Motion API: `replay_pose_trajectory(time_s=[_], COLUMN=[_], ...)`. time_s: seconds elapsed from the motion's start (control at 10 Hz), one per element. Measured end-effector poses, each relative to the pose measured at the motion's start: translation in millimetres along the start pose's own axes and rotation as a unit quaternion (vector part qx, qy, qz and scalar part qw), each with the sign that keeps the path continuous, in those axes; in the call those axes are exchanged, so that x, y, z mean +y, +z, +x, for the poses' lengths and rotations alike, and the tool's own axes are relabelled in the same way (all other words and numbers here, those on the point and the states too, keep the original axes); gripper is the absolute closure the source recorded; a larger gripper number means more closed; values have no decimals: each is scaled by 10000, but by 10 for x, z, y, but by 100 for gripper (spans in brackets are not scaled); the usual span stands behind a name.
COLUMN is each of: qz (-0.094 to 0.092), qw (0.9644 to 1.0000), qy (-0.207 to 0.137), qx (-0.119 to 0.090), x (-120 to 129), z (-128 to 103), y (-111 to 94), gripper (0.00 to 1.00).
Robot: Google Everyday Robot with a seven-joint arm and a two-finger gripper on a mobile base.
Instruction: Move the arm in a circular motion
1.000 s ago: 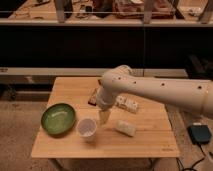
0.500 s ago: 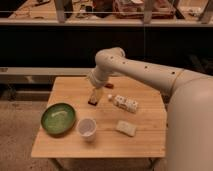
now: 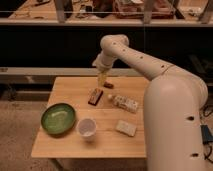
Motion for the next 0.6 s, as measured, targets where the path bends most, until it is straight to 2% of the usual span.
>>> replay_pose_trajectory(time_s=[0.2,0.3,0.4,0.6], qz=[72,74,81,189], qw=[9985,9965,9948,9885], qy=[527,796,966,1427], qx=[-161,-262,-322,-468], x=[-51,-119,-185,-530], z=[-519,-823,-999,-1460], y=[-35,-129,-196,-373], gripper=[20,20,20,20])
